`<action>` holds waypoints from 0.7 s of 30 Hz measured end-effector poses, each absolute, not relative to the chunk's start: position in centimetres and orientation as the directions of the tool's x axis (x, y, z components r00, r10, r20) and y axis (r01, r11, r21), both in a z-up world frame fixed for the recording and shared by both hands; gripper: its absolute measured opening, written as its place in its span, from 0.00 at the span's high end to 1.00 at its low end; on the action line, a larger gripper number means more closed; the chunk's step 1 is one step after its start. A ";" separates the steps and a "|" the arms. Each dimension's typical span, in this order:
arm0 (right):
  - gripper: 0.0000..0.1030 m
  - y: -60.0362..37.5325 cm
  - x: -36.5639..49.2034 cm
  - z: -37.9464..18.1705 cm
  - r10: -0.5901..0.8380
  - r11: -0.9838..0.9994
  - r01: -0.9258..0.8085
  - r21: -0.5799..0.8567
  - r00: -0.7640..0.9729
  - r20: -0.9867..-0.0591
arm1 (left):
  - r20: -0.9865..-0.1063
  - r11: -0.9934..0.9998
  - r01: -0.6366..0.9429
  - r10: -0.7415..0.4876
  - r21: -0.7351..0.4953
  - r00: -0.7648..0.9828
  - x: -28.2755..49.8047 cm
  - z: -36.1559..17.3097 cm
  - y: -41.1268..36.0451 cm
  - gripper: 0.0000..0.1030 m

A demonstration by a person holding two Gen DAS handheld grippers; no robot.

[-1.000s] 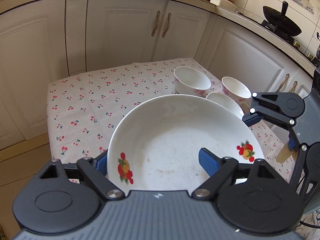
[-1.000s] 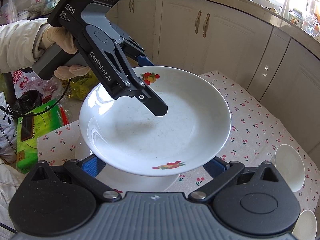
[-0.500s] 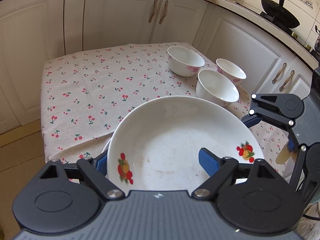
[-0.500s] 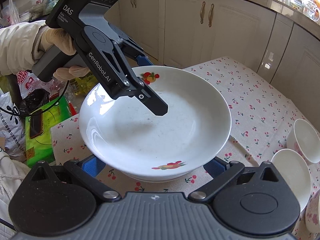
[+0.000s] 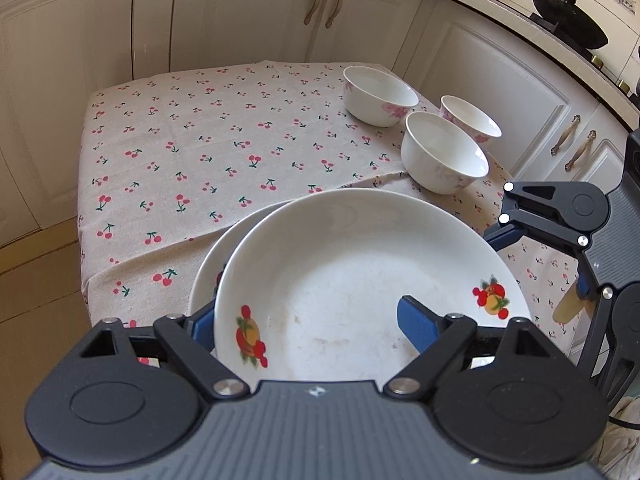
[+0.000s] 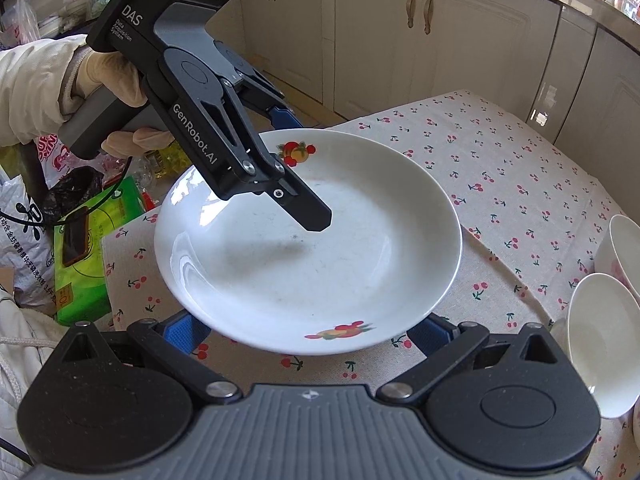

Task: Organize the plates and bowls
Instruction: 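Lower the held plate onto the stacked white plates with the left tool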

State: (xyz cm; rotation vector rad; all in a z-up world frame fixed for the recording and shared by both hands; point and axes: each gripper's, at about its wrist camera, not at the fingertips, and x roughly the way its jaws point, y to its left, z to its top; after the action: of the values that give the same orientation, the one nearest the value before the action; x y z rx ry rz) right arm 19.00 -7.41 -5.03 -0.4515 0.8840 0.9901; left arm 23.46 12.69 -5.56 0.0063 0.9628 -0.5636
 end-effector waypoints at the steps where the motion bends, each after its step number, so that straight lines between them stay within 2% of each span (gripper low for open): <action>1: 0.00 -7.4 19.1 -5.1 0.527 0.499 -0.865 0.055 0.252 -0.812 | -0.778 0.858 0.454 -0.451 -0.242 0.437 23.5 -5.6 12.7 0.14; 21: 0.00 -7.4 19.1 -5.2 0.485 0.521 -0.853 0.038 0.259 -0.835 | -0.821 0.857 0.476 -0.411 -0.199 0.396 24.4 -6.5 11.9 0.14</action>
State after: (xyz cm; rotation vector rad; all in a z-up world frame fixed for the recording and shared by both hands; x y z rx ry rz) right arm 19.07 -7.44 -5.18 -0.4733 0.9181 0.9530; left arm 24.40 11.89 -6.52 0.0715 1.0189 -0.5625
